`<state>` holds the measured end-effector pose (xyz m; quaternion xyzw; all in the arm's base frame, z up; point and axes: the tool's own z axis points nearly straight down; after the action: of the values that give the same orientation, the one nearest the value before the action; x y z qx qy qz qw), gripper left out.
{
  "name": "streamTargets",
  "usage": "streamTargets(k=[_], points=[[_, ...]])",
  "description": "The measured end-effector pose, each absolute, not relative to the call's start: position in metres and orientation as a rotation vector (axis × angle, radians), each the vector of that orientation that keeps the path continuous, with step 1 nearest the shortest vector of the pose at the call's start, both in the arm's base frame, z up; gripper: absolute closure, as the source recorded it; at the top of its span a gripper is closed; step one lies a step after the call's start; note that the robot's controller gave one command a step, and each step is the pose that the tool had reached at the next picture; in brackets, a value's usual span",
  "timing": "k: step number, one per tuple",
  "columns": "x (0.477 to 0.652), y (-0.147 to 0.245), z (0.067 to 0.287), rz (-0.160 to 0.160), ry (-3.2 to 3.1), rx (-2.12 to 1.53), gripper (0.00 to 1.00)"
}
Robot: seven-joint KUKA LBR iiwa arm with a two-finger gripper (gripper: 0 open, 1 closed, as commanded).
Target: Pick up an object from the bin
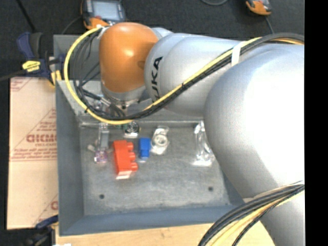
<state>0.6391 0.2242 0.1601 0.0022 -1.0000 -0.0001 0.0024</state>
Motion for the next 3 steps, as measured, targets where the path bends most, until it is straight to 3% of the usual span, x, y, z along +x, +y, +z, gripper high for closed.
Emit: streamTargets(k=[1, 2, 3], points=[[0.6080, 0.1677, 0.0738, -0.001, -3.100, 0.507, 0.00], [0.6103, 0.1697, 0.0764, -0.008, -3.112, 0.505, 1.00], [0.6097, 0.1683, 0.0751, -0.004, -3.110, 0.502, 0.00]])
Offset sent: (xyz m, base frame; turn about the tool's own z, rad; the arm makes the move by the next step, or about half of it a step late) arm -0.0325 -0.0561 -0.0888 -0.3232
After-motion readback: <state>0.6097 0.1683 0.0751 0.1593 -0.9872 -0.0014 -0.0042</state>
